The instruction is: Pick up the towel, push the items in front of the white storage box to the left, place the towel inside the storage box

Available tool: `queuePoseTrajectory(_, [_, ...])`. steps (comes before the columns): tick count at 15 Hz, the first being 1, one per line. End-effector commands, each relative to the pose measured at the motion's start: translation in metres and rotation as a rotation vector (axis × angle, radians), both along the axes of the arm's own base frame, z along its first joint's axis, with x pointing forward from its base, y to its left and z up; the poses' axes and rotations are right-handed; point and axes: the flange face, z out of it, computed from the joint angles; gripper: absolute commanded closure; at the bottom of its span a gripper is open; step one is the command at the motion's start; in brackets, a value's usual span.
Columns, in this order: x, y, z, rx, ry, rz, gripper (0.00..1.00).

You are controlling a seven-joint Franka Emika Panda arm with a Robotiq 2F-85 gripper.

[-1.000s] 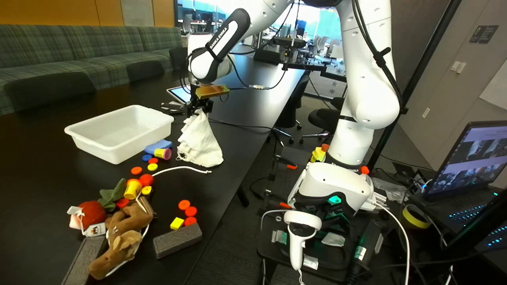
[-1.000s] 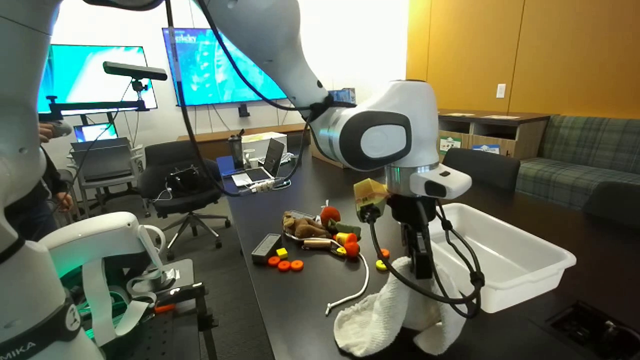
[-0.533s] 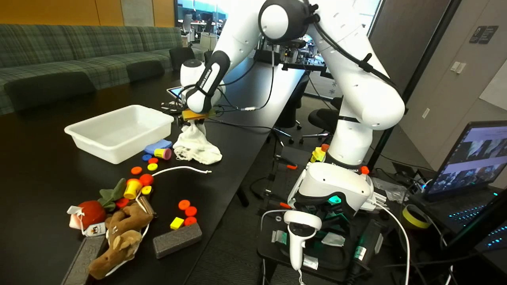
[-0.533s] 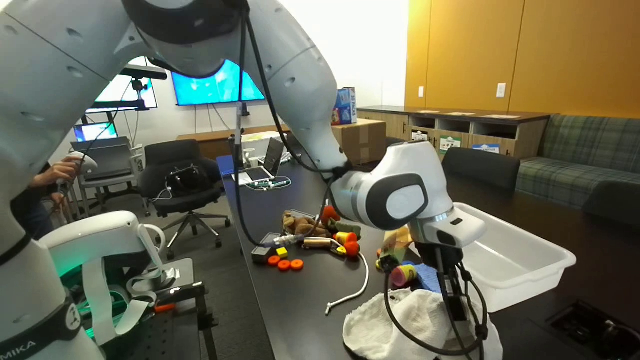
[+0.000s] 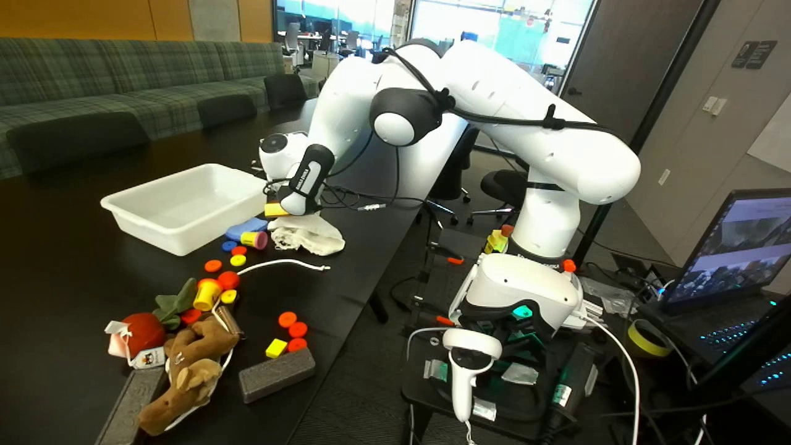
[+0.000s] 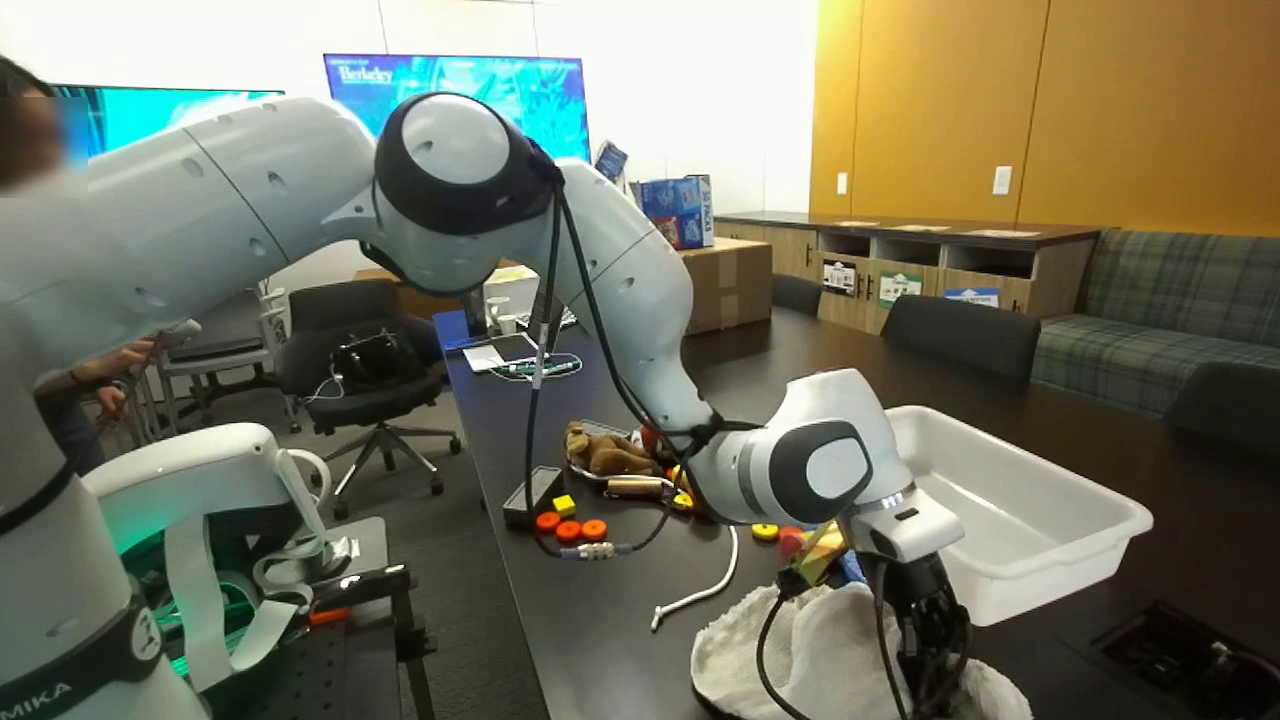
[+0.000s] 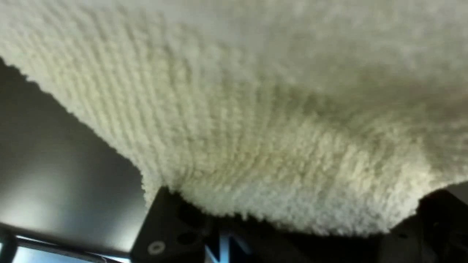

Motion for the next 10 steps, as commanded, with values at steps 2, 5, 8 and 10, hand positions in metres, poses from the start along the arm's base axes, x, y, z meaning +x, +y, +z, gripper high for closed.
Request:
queuePoseTrajectory(2, [0.023,0.017,-0.009,0.005,-0.002,-0.1,0.86])
queuePoseTrajectory(5, [0.032,0.042,-0.008,0.043,-0.006,-0.099,0.87])
queuePoseTrajectory(8, [0.04,0.073,-0.01,0.082,-0.005,-0.064,0.86])
queuePoseTrajectory(10, [0.043,0.093,-0.014,0.097,-0.003,-0.033,0.86])
